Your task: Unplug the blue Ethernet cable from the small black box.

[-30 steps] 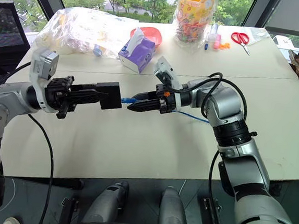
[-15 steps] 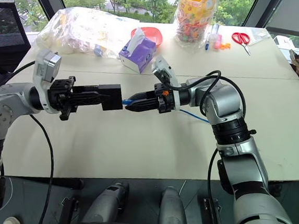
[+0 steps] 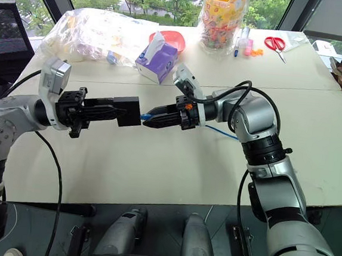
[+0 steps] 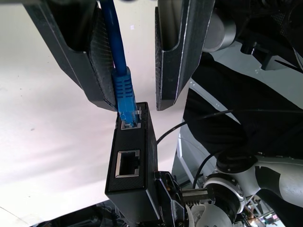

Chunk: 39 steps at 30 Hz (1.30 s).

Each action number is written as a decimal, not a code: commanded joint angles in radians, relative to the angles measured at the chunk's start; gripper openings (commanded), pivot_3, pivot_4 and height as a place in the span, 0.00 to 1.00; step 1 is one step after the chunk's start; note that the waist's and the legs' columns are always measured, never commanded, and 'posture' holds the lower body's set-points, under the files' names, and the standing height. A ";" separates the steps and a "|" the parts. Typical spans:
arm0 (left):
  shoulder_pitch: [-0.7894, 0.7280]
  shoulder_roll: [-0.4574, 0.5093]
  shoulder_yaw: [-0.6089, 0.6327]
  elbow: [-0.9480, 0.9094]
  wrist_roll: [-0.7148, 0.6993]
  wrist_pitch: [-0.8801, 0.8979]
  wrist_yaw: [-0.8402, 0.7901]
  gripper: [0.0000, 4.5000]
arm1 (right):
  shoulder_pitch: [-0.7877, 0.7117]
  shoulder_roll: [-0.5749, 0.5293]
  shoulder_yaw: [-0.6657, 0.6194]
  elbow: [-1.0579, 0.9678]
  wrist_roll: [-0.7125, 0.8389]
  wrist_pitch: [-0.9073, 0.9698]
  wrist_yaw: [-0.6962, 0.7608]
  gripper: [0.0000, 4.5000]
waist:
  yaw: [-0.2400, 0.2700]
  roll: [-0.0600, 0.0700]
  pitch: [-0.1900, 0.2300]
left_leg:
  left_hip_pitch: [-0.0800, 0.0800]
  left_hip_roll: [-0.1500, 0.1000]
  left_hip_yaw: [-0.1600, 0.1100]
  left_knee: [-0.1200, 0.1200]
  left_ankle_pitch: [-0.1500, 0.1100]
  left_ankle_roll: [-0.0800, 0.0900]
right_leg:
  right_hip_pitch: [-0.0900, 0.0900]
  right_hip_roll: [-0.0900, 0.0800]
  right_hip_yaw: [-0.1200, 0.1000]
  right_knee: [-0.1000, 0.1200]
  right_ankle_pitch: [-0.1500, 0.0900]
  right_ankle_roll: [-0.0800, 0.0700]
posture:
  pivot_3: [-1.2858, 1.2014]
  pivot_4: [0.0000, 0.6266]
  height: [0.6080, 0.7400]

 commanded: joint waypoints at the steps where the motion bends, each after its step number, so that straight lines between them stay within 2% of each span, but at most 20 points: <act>1: -0.007 0.001 0.004 -0.029 0.005 -0.022 -0.001 0.11 | -0.034 0.011 -0.003 -0.039 0.014 -0.001 0.013 0.27 | 0.000 0.000 0.000 | 0.000 0.000 0.000 0.000 0.000 0.000 | 0.000 0.000 0.000 0.000 0.000 0.000 | 0.52 0.24 0.91; 5: 0.000 0.000 0.002 -0.037 0.010 -0.023 -0.002 0.11 | -0.035 0.011 -0.003 -0.038 0.011 0.000 0.012 0.01 | 0.000 0.000 0.000 | 0.000 0.000 0.000 0.000 0.000 0.000 | 0.000 0.000 0.000 0.000 0.000 0.000 | 0.52 0.24 0.91; 20: 0.037 0.015 0.016 -0.076 0.000 -0.014 -0.009 0.11 | -0.018 -0.014 0.002 -0.018 -0.008 0.010 0.013 0.01 | 0.000 0.000 0.000 | 0.000 0.000 0.000 0.000 0.000 0.000 | 0.000 0.000 0.000 0.000 0.000 0.000 | 0.52 0.24 0.91; 25: 0.047 0.033 0.064 -0.086 -0.040 0.013 0.008 0.11 | -0.024 -0.036 -0.071 0.082 0.056 0.152 -0.003 0.01 | 0.000 0.000 0.000 | 0.000 0.000 0.000 -0.001 0.000 0.000 | 0.000 0.000 0.000 0.000 0.000 0.000 | 0.52 0.24 0.91; 30: 0.073 0.061 0.101 -0.081 -0.069 0.022 0.024 0.11 | -0.001 -0.086 -0.101 0.151 0.083 0.186 -0.001 0.01 | 0.000 0.000 0.000 | 0.000 0.000 0.000 -0.001 0.000 0.000 | -0.001 0.000 0.000 0.000 0.000 0.000 | 0.52 0.24 0.91; 39: 0.079 0.066 0.093 -0.084 -0.098 0.010 0.047 0.11 | 0.026 -0.119 -0.102 0.103 0.132 0.190 -0.009 0.01 | 0.000 0.000 0.000 | 0.000 0.000 0.000 -0.001 0.000 0.000 | -0.001 0.000 0.000 0.000 0.000 0.000 | 0.52 0.24 0.91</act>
